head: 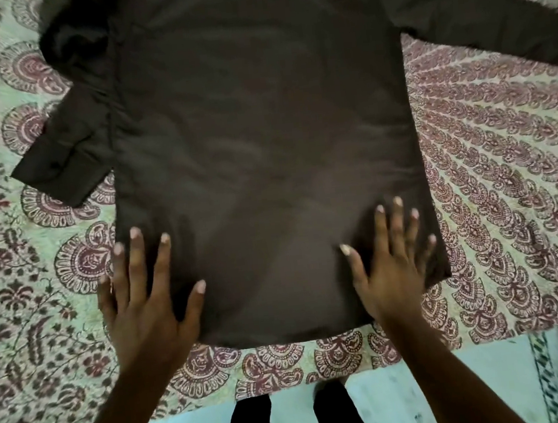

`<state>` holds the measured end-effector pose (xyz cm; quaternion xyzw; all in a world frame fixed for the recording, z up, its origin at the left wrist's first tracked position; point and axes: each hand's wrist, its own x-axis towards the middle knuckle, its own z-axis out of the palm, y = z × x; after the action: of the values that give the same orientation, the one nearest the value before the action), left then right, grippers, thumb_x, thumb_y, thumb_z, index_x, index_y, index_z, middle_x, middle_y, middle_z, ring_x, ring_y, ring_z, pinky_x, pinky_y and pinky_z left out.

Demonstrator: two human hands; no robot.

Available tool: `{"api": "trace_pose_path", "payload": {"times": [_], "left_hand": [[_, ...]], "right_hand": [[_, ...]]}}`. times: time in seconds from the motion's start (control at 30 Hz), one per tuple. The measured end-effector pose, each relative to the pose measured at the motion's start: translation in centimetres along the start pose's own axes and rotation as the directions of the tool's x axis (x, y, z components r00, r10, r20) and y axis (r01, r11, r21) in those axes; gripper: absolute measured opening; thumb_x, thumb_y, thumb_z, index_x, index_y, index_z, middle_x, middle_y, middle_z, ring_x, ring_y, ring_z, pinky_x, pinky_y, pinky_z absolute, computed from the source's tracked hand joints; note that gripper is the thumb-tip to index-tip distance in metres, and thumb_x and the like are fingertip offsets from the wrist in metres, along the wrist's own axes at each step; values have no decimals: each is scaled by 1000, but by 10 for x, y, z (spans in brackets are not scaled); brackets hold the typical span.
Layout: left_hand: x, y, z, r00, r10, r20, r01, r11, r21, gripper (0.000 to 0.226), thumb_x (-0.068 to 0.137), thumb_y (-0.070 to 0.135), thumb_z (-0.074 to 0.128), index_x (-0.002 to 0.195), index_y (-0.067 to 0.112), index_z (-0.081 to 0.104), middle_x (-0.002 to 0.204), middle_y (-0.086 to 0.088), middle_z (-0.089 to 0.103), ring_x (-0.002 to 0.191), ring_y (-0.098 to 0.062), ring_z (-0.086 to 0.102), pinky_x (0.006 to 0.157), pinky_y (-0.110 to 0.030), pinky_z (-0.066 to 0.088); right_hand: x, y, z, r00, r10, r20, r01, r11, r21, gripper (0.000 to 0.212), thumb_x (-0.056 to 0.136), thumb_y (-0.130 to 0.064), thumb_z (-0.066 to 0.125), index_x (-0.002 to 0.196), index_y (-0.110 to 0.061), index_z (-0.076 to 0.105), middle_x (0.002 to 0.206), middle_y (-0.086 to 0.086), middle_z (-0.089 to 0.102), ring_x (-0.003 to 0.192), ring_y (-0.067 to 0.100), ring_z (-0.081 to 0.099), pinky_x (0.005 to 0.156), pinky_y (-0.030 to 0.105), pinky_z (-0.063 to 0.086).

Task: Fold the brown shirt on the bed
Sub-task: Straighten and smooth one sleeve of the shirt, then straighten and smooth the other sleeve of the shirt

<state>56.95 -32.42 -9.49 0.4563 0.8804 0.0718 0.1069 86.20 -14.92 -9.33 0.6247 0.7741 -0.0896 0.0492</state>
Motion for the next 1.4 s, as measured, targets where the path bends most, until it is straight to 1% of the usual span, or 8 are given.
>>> {"api": "trace_pose_path", "payload": {"times": [0.23, 0.43, 0.6, 0.83, 0.93, 1.1, 1.17, 1.4], "left_hand": [[6, -42, 8, 992, 57, 112, -64, 996, 58, 80, 98, 64, 32, 166, 27, 12, 176, 0, 3, 161, -33, 10, 126, -56, 18], [-36, -52, -3, 998, -25, 63, 39, 973, -226, 65, 103, 50, 35, 159, 19, 38, 172, 5, 23, 159, -20, 20, 124, -46, 17], [32, -65, -24, 974, 214, 73, -209, 975, -72, 59, 106, 39, 35, 163, 24, 28, 174, 3, 15, 159, -24, 19, 124, -50, 24], [60, -112, -19, 891, 390, 233, -427, 893, 141, 77, 103, 58, 36, 167, 24, 10, 175, 5, 2, 162, -23, 6, 126, -52, 20], [52, -114, -21, 899, 389, 201, -410, 909, 72, 73, 104, 53, 39, 166, 22, 15, 175, 6, 6, 161, -22, 10, 127, -51, 20], [71, -111, -29, 948, 315, 52, -313, 949, -44, 60, 105, 35, 42, 163, 21, 30, 172, 5, 23, 158, -22, 24, 121, -46, 26], [84, -109, -33, 964, 266, 30, -265, 964, -36, 57, 106, 33, 41, 161, 21, 33, 172, 5, 22, 158, -22, 23, 120, -50, 30], [156, -92, -50, 975, -171, -143, 138, 967, -213, 46, 108, 30, 42, 154, 30, 45, 170, 6, 27, 156, -27, 24, 120, -58, 22]], "right_hand": [[83, -149, 8, 879, -476, 32, 474, 879, 55, 81, 97, -73, 38, 165, -34, 15, 174, 1, -9, 160, 31, -13, 127, 60, 1], [17, -177, 31, 507, -852, 128, 861, 508, -27, 69, 101, -67, 39, 162, -41, 22, 174, -1, 9, 161, 30, 1, 123, 64, 13], [-20, -168, 28, 308, -928, 209, 946, 322, 35, 62, 106, -59, 38, 162, -38, 25, 174, 2, 9, 161, 29, 4, 122, 63, 19], [73, -220, 10, 762, -644, 77, 645, 764, 13, 75, 99, -69, 42, 163, -38, 20, 175, 1, -1, 161, 31, -4, 126, 63, 9], [74, -236, 20, 733, -670, 119, 677, 735, -33, 89, 93, -76, 40, 165, -30, 15, 175, 1, -1, 161, 30, -5, 124, 65, 6], [19, -228, 30, 338, -914, 226, 935, 353, 27, 89, 95, -72, 41, 165, -22, 18, 174, 5, 2, 161, 28, -1, 123, 66, 10], [16, -226, 30, 268, -937, 225, 955, 290, 70, 82, 98, -67, 41, 165, -25, 21, 174, 6, 4, 161, 28, 3, 124, 64, 14], [89, -251, 16, 690, -723, 47, 708, 686, 169, 70, 104, -54, 42, 164, -22, 26, 174, 5, 7, 161, 27, 2, 129, 51, 10]]}}
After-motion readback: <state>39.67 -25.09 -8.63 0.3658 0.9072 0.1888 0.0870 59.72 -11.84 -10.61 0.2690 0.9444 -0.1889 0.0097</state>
